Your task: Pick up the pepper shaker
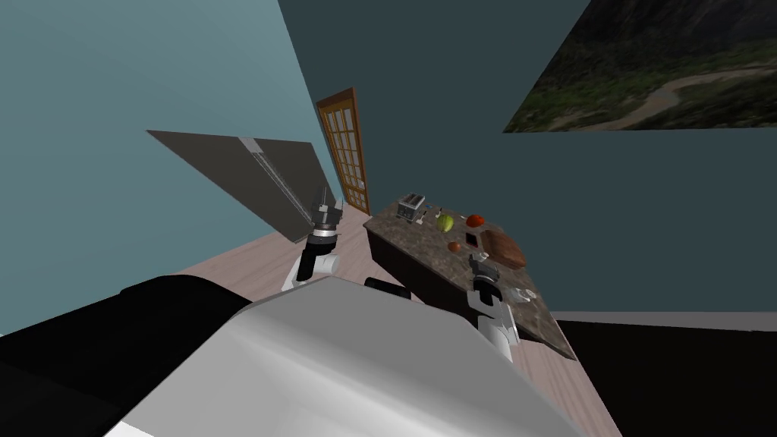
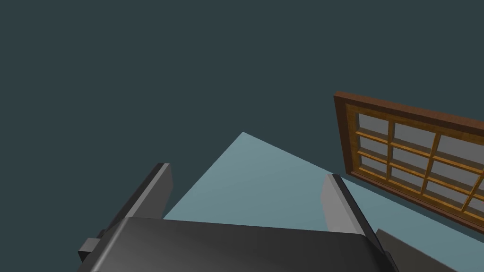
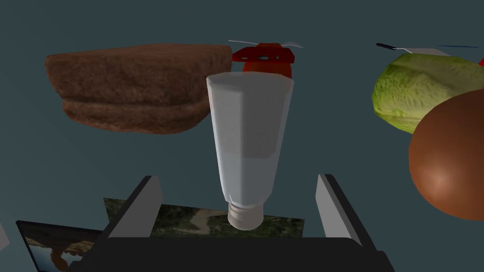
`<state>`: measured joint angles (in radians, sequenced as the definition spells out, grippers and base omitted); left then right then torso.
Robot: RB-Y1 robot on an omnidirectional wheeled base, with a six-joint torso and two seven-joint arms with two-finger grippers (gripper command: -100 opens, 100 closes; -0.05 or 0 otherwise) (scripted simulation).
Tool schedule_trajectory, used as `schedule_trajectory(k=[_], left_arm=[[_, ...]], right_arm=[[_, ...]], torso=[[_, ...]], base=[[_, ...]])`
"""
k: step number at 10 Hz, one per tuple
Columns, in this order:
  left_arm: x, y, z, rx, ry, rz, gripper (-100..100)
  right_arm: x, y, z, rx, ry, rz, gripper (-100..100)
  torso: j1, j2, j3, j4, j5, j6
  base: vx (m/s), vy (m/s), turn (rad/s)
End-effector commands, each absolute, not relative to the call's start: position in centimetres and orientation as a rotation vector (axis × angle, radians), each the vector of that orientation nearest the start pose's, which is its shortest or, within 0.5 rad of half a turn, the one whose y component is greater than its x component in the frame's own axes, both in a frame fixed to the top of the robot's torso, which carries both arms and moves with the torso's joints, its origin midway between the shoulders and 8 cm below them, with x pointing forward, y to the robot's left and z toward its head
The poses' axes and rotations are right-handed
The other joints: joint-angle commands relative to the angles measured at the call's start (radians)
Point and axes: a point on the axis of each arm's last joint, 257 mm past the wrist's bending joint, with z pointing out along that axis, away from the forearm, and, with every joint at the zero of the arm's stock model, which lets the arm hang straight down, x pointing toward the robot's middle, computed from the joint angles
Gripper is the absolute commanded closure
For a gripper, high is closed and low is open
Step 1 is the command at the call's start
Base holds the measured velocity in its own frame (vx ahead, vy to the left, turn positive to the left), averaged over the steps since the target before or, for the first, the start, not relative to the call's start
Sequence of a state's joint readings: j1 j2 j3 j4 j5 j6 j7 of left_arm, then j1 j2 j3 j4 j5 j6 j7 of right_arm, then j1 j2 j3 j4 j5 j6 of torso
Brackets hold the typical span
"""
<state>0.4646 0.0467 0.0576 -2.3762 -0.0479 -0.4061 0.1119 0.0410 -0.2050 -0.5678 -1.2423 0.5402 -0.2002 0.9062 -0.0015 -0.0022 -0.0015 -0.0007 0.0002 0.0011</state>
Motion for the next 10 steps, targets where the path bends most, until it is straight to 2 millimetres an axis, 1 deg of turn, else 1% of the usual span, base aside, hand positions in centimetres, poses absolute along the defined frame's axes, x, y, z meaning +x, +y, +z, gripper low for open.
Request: schedule_trajectory(k=[1, 2, 4, 5, 6, 7, 8, 10], left_arm=[[34.0, 28.1, 6.1, -0.603, 0.622, -1.336, 0], [34.0, 28.1, 6.1, -0.604, 0.622, -1.336, 0], [34.0, 28.1, 6.1, -0.604, 0.622, -1.336, 0], [34.0, 28.1, 6.1, -0.603, 0.622, -1.336, 0], [34.0, 28.1, 6.2, -0.603, 0.622, -1.337, 0], [34.0, 28.1, 6.2, -0.603, 0.622, -1.336, 0], [34.0, 28.1, 6.1, -0.603, 0.622, -1.336, 0], [34.0, 28.1, 6.1, -0.603, 0.622, -1.336, 0]], right_arm=[[46.1, -53.2, -30.6, 0.324, 1.65, -0.353, -100], [46.4, -52.9, -30.6, 0.318, 1.65, -0.348, -100], [50.5, -48.3, -30.7, 0.243, 1.656, -0.263, -100], [50.6, -47.9, -30.8, 0.237, 1.658, -0.258, -100], [52.5, -45.4, -30.8, 0.192, 1.661, -0.216, -100], [53.8, -43.1, -30.8, 0.147, 1.665, -0.183, -100], [54.3, -42.8, -30.6, 0.146, 1.663, -0.176, -100], [57.3, -37.7, -30.4, 0.048, 1.665, -0.103, -100]], torso=[[0.0, 0.0, 0.0, 0.0, 0.0, 0.0], [0.0, -0.002, -0.001, 0.0, 0.0, 0.0], [0.0, -0.003, -0.002, -0.001, 0.0, 0.0], [0.001, -0.004, -0.002, -0.001, 0.0, 0.0], [0.001, -0.003, -0.002, -0.001, 0.0, -0.002], [0.0, -0.002, -0.001, 0.0, 0.0, 0.0], [0.001, -0.003, -0.001, -0.001, 0.0, -0.001], [0.0, -0.002, -0.001, 0.0, 0.0, 0.0]], base=[[0.058, -0.001, -0.504], [0.059, 0.011, -0.265], [0.082, 0.011, -0.477], [0.06, 0.011, -0.158], [0.048, 0.004, -0.307], [0.064, 0.024, -0.441], [0.051, 0.021, -0.262], [0.067, 0.01, -0.423]])
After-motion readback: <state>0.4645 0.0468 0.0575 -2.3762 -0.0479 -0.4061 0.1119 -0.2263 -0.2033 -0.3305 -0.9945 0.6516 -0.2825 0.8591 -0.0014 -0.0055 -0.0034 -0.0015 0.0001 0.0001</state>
